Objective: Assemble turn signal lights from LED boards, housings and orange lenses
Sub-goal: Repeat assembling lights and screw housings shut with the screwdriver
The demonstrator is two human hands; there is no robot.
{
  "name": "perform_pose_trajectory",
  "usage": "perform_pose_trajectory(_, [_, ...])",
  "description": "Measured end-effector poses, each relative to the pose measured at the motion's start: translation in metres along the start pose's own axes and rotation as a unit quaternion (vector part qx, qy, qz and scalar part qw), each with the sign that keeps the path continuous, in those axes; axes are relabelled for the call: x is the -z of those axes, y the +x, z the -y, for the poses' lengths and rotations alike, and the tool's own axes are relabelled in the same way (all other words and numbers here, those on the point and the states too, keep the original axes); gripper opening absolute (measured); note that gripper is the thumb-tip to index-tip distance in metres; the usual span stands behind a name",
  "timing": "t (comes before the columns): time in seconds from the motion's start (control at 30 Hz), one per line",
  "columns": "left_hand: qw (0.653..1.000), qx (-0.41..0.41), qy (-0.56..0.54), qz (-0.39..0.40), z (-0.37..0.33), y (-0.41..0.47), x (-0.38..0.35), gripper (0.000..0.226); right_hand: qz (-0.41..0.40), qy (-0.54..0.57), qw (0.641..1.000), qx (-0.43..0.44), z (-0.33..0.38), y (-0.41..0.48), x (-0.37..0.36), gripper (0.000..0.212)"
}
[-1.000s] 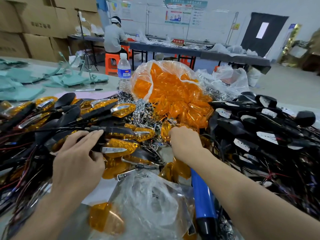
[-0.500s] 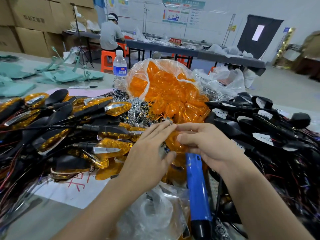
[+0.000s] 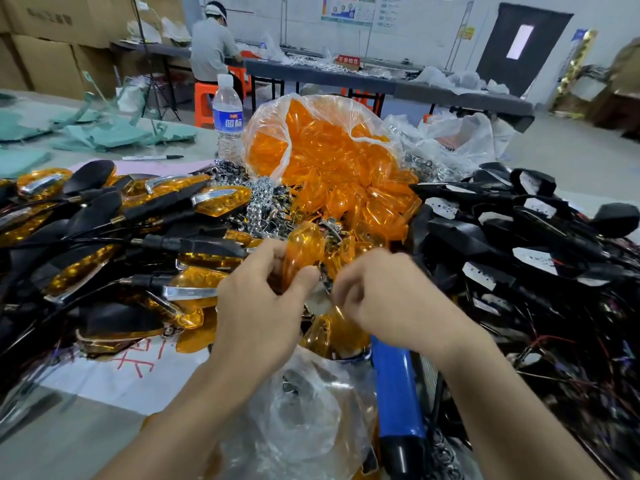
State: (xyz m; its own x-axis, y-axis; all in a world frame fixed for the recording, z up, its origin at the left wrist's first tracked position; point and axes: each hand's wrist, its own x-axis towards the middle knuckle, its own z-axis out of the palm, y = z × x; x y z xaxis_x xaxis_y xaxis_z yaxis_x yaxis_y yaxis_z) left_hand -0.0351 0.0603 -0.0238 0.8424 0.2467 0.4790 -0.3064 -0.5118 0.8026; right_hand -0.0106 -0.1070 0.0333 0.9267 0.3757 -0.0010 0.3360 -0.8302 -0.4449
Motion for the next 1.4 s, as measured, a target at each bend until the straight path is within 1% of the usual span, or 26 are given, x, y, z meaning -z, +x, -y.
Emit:
perform_pose_trajectory(0.03, [1.0,0.018,-0.015,0.012,0.001,0.0,0.0,0.015,0.063,-0.086,0.994,0.01,0.003,-0.004,-0.003,0.03])
perform_pose_trajectory(0.07, [0.998,0.04,-0.031,0.035,0.002,0.001,0.0,0.017,0.096,-0.16,0.982,0.022,0.006,-0.008,-0.007,0.027])
perform_pose_trajectory(0.1, [0.994,0.067,-0.052,0.065,0.004,0.001,-0.002,0.019,0.105,-0.22,0.969,0.035,0.009,-0.012,-0.011,0.023])
perform_pose_trajectory(0.13, [0.987,0.097,-0.081,0.096,0.004,0.001,-0.004,0.021,0.096,-0.26,0.96,0.049,0.01,-0.015,-0.016,0.019])
perform_pose_trajectory(0.17, [0.978,0.124,-0.113,0.124,0.004,0.0,-0.005,0.023,0.084,-0.281,0.954,0.059,0.01,-0.018,-0.021,0.016])
perform_pose_trajectory(0.23, [0.964,0.149,-0.149,0.161,0.002,-0.003,-0.009,0.024,0.07,-0.283,0.954,0.067,0.008,-0.021,-0.028,0.011])
perform_pose_trajectory(0.27, [0.962,0.15,-0.151,0.169,0.003,-0.005,-0.011,0.024,0.069,-0.261,0.961,0.053,0.005,-0.022,-0.028,0.009])
perform_pose_trajectory(0.3, [0.962,0.149,-0.153,0.172,0.002,-0.006,-0.012,0.023,0.061,-0.211,0.975,0.027,0.002,-0.024,-0.027,0.012])
perform_pose_trajectory(0.33, [0.961,0.148,-0.161,0.171,0.002,-0.007,-0.012,0.023,0.041,-0.136,0.99,-0.014,-0.003,-0.025,-0.025,0.017])
perform_pose_trajectory(0.37, [0.959,0.149,-0.175,0.167,0.002,-0.007,-0.012,0.022,0.004,-0.049,0.997,-0.054,-0.006,-0.027,-0.021,0.021])
perform_pose_trajectory(0.4, [0.956,0.151,-0.19,0.162,0.002,-0.006,-0.011,0.02,-0.056,0.024,0.995,-0.08,-0.01,-0.03,-0.02,0.024])
perform_pose_trajectory(0.47, [0.952,0.159,-0.214,0.151,0.003,-0.006,-0.01,0.014,-0.181,0.11,0.972,-0.099,-0.016,-0.038,-0.024,0.024])
perform_pose_trajectory(0.5, [0.951,0.163,-0.22,0.147,0.004,-0.007,-0.01,0.014,-0.218,0.154,0.958,-0.103,-0.019,-0.042,-0.03,0.023])
perform_pose_trajectory(0.53, [0.95,0.166,-0.22,0.147,0.004,-0.007,-0.011,0.016,-0.24,0.207,0.943,-0.099,-0.02,-0.045,-0.037,0.023])
perform_pose_trajectory(0.6, [0.951,0.16,-0.216,0.154,0.003,-0.007,-0.011,0.025,-0.254,0.304,0.915,-0.074,-0.022,-0.047,-0.046,0.024])
perform_pose_trajectory(0.7, [0.953,0.127,-0.21,0.176,-0.002,-0.008,-0.01,0.019,-0.259,0.375,0.889,-0.031,-0.023,-0.051,-0.044,0.028])
perform_pose_trajectory(0.77, [0.954,0.11,-0.207,0.187,-0.006,-0.008,-0.008,0.018,-0.254,0.381,0.889,-0.013,-0.025,-0.053,-0.042,0.033])
perform_pose_trajectory(0.87, [0.954,0.099,-0.215,0.182,-0.009,-0.01,-0.006,0.02,-0.257,0.361,0.896,-0.002,-0.029,-0.054,-0.044,0.035])
perform_pose_trajectory(0.97, [0.96,0.102,-0.197,0.172,-0.01,-0.01,-0.005,0.037,-0.263,0.336,0.904,0.027,-0.029,-0.055,-0.044,0.037])
perform_pose_trajectory(1.0, [0.959,0.106,-0.197,0.172,-0.01,-0.011,-0.005,0.039,-0.262,0.315,0.911,0.038,-0.029,-0.055,-0.044,0.039])
perform_pose_trajectory(1.17, [0.945,0.141,-0.215,0.204,-0.015,-0.01,0.002,0.034,-0.241,0.22,0.943,0.068,-0.031,-0.058,-0.042,0.033])
perform_pose_trajectory(1.3, [0.947,0.145,-0.193,0.213,-0.013,-0.007,0.005,0.031,-0.275,0.155,0.942,0.118,-0.03,-0.059,-0.043,0.029])
perform_pose_trajectory(1.4, [0.95,0.151,-0.169,0.216,-0.011,-0.007,0.006,0.025,-0.27,0.159,0.94,0.134,-0.029,-0.06,-0.044,0.03])
